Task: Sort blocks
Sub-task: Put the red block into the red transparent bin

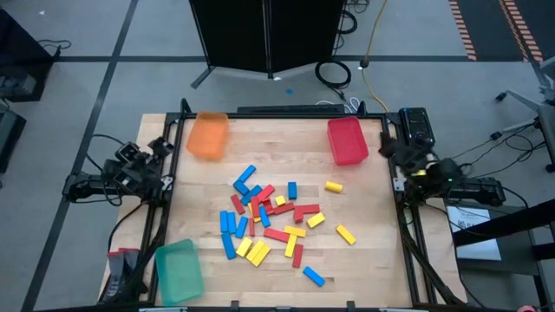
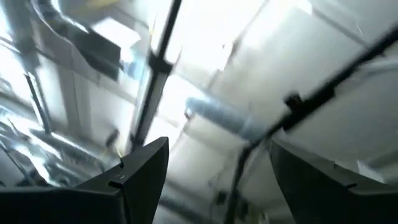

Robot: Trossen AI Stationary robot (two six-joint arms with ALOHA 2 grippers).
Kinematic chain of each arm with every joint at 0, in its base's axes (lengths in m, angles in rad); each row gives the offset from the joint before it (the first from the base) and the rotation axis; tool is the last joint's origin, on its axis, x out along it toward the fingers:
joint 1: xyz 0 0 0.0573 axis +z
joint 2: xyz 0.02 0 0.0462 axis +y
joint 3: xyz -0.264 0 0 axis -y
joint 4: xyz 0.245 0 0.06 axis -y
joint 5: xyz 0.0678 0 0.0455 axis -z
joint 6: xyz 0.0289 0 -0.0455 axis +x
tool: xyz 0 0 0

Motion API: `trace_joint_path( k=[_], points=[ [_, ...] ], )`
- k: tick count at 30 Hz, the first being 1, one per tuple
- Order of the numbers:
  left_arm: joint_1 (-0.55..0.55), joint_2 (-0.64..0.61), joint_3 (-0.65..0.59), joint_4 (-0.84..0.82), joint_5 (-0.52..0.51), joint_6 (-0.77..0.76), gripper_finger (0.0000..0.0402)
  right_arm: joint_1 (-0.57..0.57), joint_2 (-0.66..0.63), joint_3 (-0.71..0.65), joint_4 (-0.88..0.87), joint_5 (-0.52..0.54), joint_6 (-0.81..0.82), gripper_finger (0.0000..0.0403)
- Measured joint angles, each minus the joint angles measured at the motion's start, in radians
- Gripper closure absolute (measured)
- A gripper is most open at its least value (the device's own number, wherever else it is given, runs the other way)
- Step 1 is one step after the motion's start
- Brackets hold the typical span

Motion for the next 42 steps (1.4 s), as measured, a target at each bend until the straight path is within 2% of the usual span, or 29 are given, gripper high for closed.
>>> trace_joint_path(
  k=[3,6,9,11,14,19,22,27,31,36,42],
  points=[
    [0.0,0.0,0.0,0.079,-0.163,-0.002,0.0117,0.0,0.008,0.133,-0.088,-0.019,-0.106,0.011],
    [0.0,0.0,0.011,0.211,-0.285,0.008,0.0117,0.0,0.064,0.348,-0.316,-0.046,-0.263,0.011],
    [0.0,0.0,0.044,0.299,-0.359,0.097,0.0117,0.0,0.175,0.603,-0.601,-0.054,-0.384,0.011],
    [0.0,-0.001,0.081,0.26,-0.373,0.105,0.0117,0.0,0.266,0.768,-0.794,-0.051,-0.416,0.011],
    [0.0,0.0,0.178,0.016,-0.353,0.1,0.0117,0.0,0.409,0.987,-1.061,-0.052,-0.423,0.011],
    [0.0,0.051,0.47,-0.704,-0.408,-0.052,0.0117,0.0,0.63,1.28,-1.447,-0.052,-0.407,0.011],
    [0.0,0.136,0.661,-1.043,-0.405,-0.14,0.0117,0.0,0.746,1.408,-1.628,-0.055,-0.358,0.011],
    [0.0,0.308,0.915,-1.391,-0.358,-0.199,0.0117,0.0,0.904,1.526,-1.857,-0.101,-0.305,0.011],
    [0.0,0.44,1.046,-1.672,-0.363,-0.267,0.0117,0.0,1.018,1.544,-2.02,-0.169,-0.251,0.011],
    [0.0,0.563,1.086,-1.902,-0.347,-0.356,0.0117,0.0,1.176,1.543,-2.189,-0.233,-0.275,0.011],
    [0.0,0.646,1.086,-2.032,-0.33,-0.396,0.0117,0.0,1.319,1.543,-2.211,-0.232,-0.413,0.011]
  ],
)
